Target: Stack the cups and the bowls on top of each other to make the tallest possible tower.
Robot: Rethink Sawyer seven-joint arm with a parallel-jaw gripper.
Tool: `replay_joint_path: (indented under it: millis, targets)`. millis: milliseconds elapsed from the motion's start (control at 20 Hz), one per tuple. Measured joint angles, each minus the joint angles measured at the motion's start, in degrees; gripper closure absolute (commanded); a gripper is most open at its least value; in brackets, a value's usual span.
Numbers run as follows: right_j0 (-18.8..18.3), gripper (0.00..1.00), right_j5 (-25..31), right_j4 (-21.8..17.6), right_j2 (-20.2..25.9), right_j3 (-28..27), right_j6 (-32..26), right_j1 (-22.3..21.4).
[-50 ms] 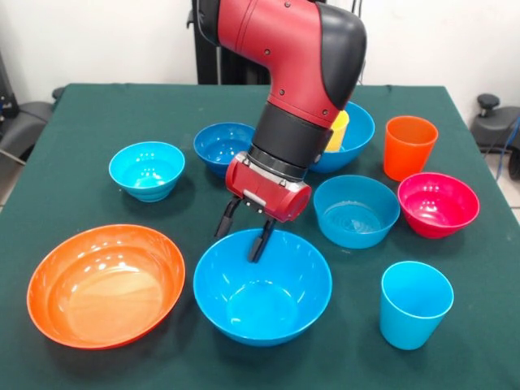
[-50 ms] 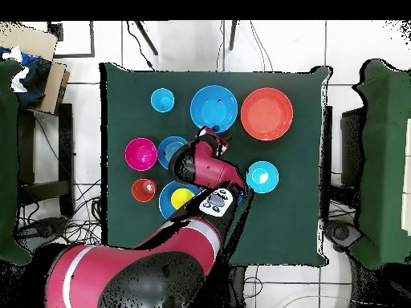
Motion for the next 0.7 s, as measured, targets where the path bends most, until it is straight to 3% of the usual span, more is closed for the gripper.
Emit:
replay_joint_path:
  millis: [50, 700]
  targets:
    - [0.0, 1.0, 0.0, 0.0, 0.0, 0.0, 0.0, 0.0]
    - [0.0, 1.0, 0.0, 0.0, 0.0, 0.0, 0.3, -1.4]
